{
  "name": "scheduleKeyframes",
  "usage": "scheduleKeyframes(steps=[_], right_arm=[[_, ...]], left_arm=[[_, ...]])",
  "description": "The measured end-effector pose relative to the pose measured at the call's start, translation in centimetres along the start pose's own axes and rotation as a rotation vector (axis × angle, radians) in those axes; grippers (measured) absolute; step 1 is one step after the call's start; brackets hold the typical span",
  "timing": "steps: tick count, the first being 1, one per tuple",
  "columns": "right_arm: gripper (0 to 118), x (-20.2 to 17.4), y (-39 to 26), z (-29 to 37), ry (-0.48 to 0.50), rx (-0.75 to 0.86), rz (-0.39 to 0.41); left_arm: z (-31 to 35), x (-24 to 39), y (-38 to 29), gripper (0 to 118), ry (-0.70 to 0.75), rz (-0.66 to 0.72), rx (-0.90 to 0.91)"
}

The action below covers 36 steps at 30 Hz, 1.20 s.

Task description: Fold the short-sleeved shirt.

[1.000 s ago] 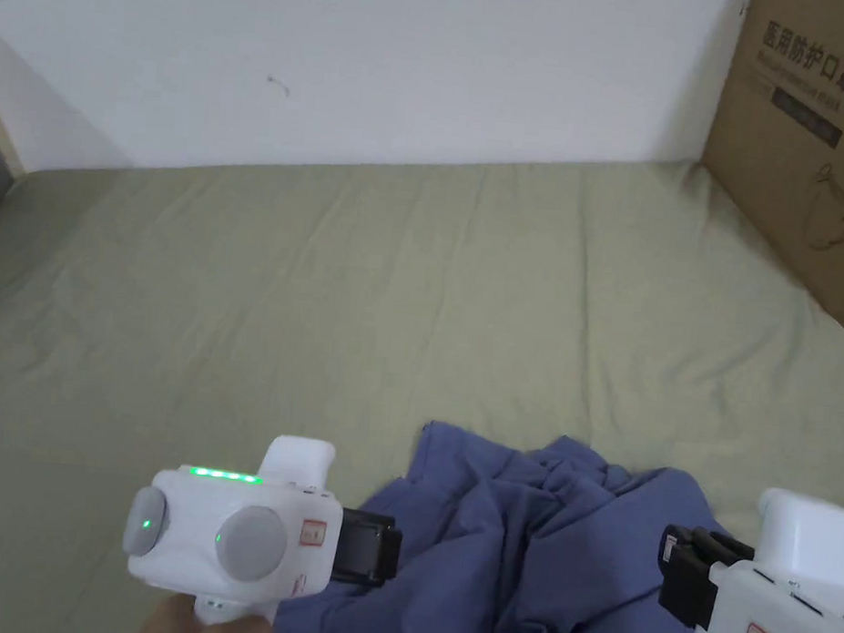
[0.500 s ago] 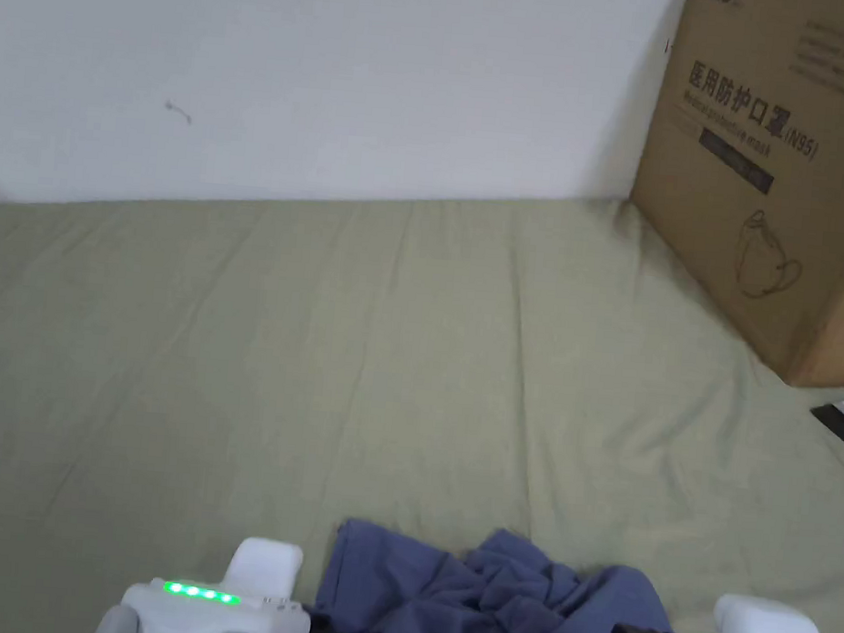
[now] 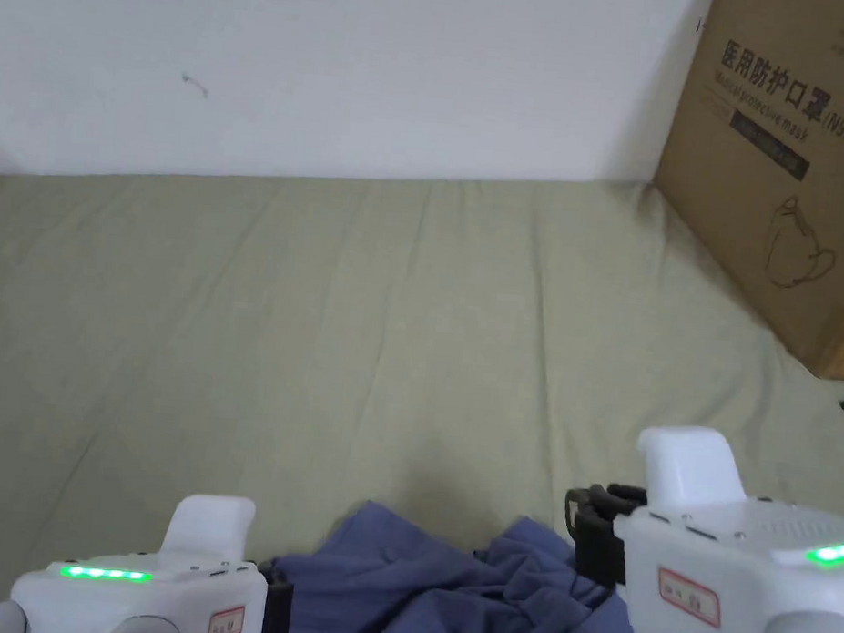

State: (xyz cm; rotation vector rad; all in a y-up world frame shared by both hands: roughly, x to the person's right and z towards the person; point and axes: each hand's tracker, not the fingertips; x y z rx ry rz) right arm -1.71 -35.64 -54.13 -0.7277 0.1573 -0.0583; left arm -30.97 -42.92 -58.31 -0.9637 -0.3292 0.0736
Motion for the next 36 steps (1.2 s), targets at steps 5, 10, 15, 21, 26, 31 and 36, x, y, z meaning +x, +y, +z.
scheduleKeyframes(steps=[5, 10, 15, 21, 26, 31, 36], right_arm=[[3, 1.9, 2.6, -4.5, 0.065, -0.119, -0.074], [38, 2.9, 3.0, -12.2, 0.034, -0.443, 0.066], [98, 5.1, 0.2, -19.7, -0.010, -0.661, 0.019], [89, 2.9, -0.6, -18.6, -0.062, -0.616, 0.126], [6, 3.3, 0.4, -17.1, -0.073, -0.573, 0.111], [6, 6.9, 2.1, -13.6, 0.028, -0.520, -0.154], [6, 9.9, 6.3, -6.3, 0.047, -0.352, -0.197]], left_arm=[[2.7, -0.5, 0.3, 0, 0.007, 0.000, 0.048], [2.8, -0.6, 0.3, 0, 0.016, -0.011, 0.046], [2.2, -0.4, 0.0, 0, 0.011, -0.006, 0.027], [2.2, -0.3, 0.1, 0, 0.011, -0.022, 0.020], [2.7, -0.2, 0.5, 0, 0.019, -0.017, 0.021], [5.1, -0.4, 1.2, 0, 0.050, -0.045, 0.054], [9.8, -1.9, 3.2, 0, 0.110, -0.039, 0.130]])
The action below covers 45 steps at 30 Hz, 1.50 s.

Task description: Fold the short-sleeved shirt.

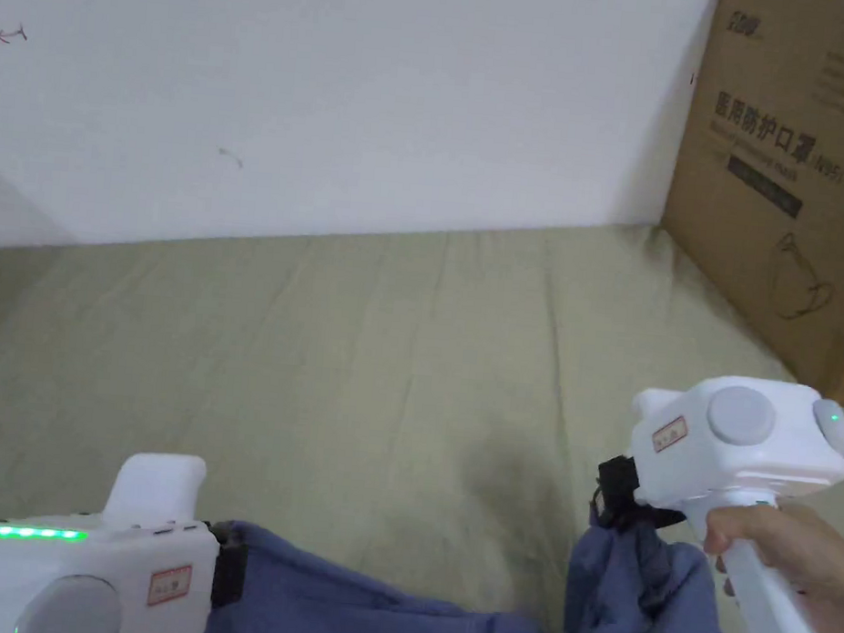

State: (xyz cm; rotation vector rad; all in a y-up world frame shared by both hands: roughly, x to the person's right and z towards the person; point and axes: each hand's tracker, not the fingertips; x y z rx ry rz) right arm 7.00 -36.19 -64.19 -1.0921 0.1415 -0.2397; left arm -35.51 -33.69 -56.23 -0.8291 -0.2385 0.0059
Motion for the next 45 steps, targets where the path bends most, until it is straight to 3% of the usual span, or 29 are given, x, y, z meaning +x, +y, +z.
scheduleKeyframes(steps=[10, 12, 20, 28, 34, 39, 45], right_arm=[[6, -2.4, 3.0, 21.5, 0.008, 0.347, -0.025], [6, -2.6, 3.9, 24.9, 0.017, 0.395, -0.059], [6, -3.2, 7.7, 30.5, 0.037, 0.484, -0.103], [6, -3.5, 13.2, 28.6, 0.027, 0.485, -0.054], [7, -1.8, 14.9, 25.8, 0.040, 0.488, -0.055], [7, 0.4, 11.1, 18.5, 0.027, 0.385, -0.055], [6, 4.1, 0.0, 5.7, 0.055, 0.156, -0.142]], left_arm=[[10.2, -4.2, 8.0, 0, 0.166, 0.013, 0.251], [11.9, -4.9, 10.0, 0, 0.213, 0.022, 0.297], [15.6, -8.4, 16.8, 0, 0.237, 0.072, 0.403], [14.8, -9.5, 21.6, 0, 0.267, 0.072, 0.441], [13.3, -10.2, 21.1, 0, 0.279, 0.077, 0.449], [9.0, -10.8, 14.1, 0, 0.254, 0.129, 0.361], [3.3, -11.2, -0.1, 0, 0.208, 0.254, 0.171]])
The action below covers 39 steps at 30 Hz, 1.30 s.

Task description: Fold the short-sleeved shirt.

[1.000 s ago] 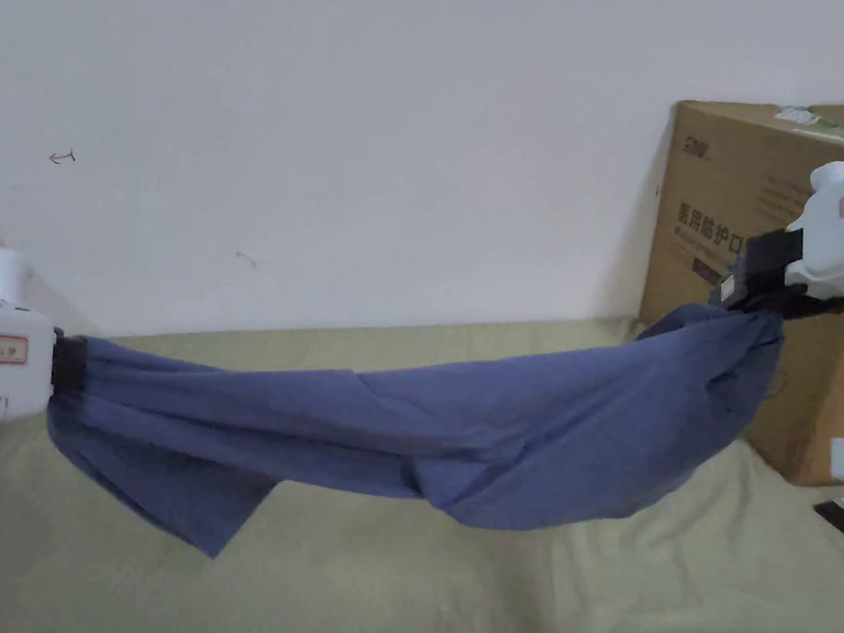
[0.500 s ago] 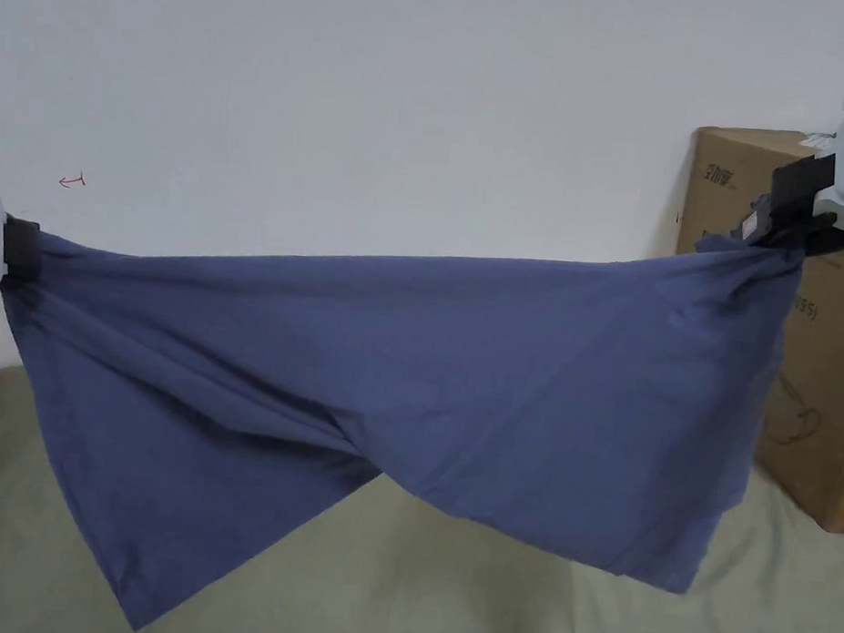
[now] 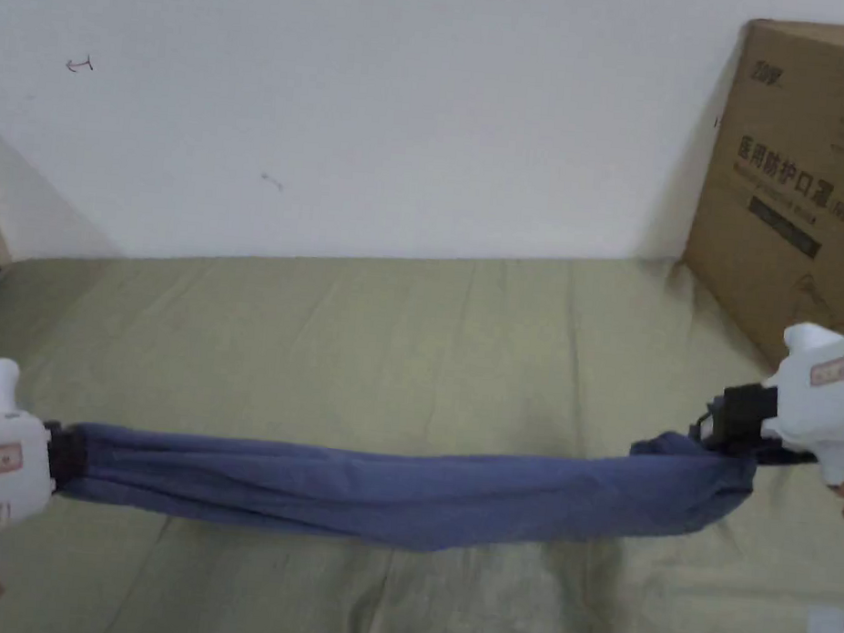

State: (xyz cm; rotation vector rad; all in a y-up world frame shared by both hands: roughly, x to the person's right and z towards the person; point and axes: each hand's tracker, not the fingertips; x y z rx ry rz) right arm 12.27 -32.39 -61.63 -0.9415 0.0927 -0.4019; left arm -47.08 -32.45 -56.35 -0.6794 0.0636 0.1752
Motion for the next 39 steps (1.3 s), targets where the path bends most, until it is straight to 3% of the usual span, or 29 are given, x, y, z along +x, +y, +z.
scheduleKeyframes(steps=[3, 7, 9, 11, 18, 20, 21, 23, 24, 25, 26, 31, 33, 34, 36, 37, 39], right_arm=[[7, 3.3, -6.4, -4.0, -0.019, -0.130, -0.060], [7, 6.1, -14.0, -4.3, -0.036, -0.186, -0.068], [6, 8.3, -16.9, -3.1, 0.030, -0.196, -0.186], [7, 10.2, -18.5, -1.9, 0.035, -0.165, -0.265], [7, 11.3, -24.0, 1.3, 0.059, -0.147, -0.281], [9, 9.8, -24.6, 1.9, 0.055, -0.116, -0.273], [14, 9.5, -24.5, 2.1, 0.049, -0.106, -0.271], [55, 8.9, -24.3, 2.8, 0.005, -0.085, -0.256], [79, 8.6, -24.1, 3.4, 0.001, -0.079, -0.243], [95, 8.1, -24.0, 4.1, -0.006, -0.054, -0.227], [96, 7.7, -23.9, 5.0, 0.000, -0.018, -0.208], [93, 3.0, -24.9, 10.5, 0.013, 0.115, -0.074], [82, 1.8, -26.1, 11.7, 0.043, 0.130, -0.023], [61, 0.9, -27.0, 12.2, 0.051, 0.135, 0.004], [19, -0.7, -28.9, 12.4, 0.039, 0.138, 0.038], [4, -1.5, -30.0, 12.1, 0.027, 0.133, 0.047], [0, -2.6, -32.0, 11.3, -0.009, 0.118, 0.091]], left_arm=[[-0.6, -1.7, -7.1, 0, 0.012, 0.009, -0.107], [0.5, -4.2, -14.0, 0, 0.036, 0.079, -0.212], [1.6, -5.7, -16.5, 0, 0.011, 0.143, -0.254], [2.9, -6.6, -18.0, 0, 0.035, 0.175, -0.254], [5.6, -6.5, -20.6, 0, 0.040, 0.090, -0.274], [6.0, -6.0, -20.7, 6, 0.057, 0.073, -0.272], [6.1, -5.9, -20.6, 17, 0.070, 0.065, -0.269], [6.9, -5.7, -20.5, 67, 0.078, 0.041, -0.270], [7.4, -5.7, -20.2, 83, 0.074, 0.040, -0.263], [8.2, -5.7, -19.9, 89, 0.061, 0.040, -0.241], [9.0, -5.7, -19.5, 89, 0.042, 0.044, -0.217], [12.7, -5.0, -18.1, 89, -0.003, 0.072, -0.146], [13.7, -4.4, -18.1, 83, -0.024, 0.077, -0.126], [14.1, -4.0, -18.4, 66, -0.030, 0.067, -0.124], [14.6, -3.2, -19.2, 20, -0.033, 0.056, -0.117], [14.4, -2.9, -19.7, 5, -0.031, 0.051, -0.123], [13.8, -2.9, -20.9, 0, -0.030, 0.060, -0.145]])
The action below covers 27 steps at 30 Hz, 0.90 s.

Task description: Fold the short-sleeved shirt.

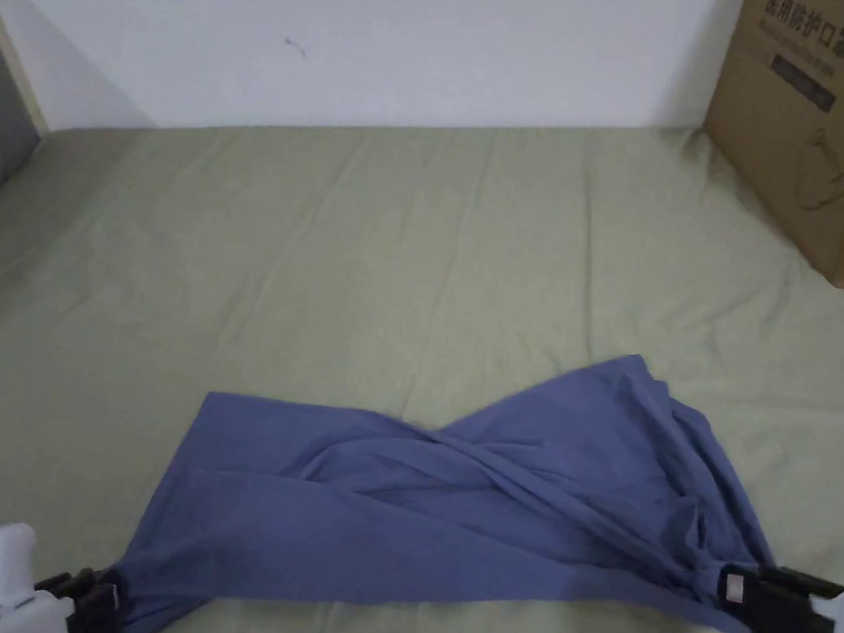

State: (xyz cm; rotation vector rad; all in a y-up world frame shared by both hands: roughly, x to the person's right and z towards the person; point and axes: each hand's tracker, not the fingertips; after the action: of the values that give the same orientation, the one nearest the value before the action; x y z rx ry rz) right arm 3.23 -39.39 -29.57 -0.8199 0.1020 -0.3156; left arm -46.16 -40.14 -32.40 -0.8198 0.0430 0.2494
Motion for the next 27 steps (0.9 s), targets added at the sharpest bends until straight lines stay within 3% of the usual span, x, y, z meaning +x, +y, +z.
scheduleKeyframes(steps=[2, 6, 13, 14, 15, 17, 18, 27], right_arm=[[0, -0.9, -1.6, -0.9, -0.041, -0.040, 0.031], [0, -1.6, -3.2, -2.0, -0.011, -0.098, 0.044], [0, -1.1, -2.7, -2.9, 0.002, -0.109, 0.009], [0, -1.1, -2.6, -3.1, -0.001, -0.114, 0.014], [0, -1.1, -2.6, -3.2, -0.004, -0.119, 0.021], [0, -0.6, -2.6, -3.7, -0.016, -0.128, 0.028], [0, -0.4, -2.6, -3.8, -0.019, -0.132, 0.026], [0, 0.4, -1.9, -4.9, -0.034, -0.173, -0.069]], left_arm=[[-0.3, 0.1, -0.8, 0, -0.021, 0.010, -0.046], [-0.7, 0.5, -1.3, 0, -0.031, -0.016, -0.066], [-3.3, 1.7, 3.1, 0, -0.028, -0.060, -0.054], [-4.3, 2.0, 4.3, 13, -0.026, -0.068, -0.049], [-5.3, 2.3, 5.5, 38, -0.025, -0.083, -0.049], [-8.4, 2.9, 8.4, 105, -0.036, -0.092, -0.068], [-9.6, 3.1, 9.4, 110, -0.038, -0.093, -0.078], [-22.3, 4.8, 17.6, 108, 0.027, -0.061, -0.202]])
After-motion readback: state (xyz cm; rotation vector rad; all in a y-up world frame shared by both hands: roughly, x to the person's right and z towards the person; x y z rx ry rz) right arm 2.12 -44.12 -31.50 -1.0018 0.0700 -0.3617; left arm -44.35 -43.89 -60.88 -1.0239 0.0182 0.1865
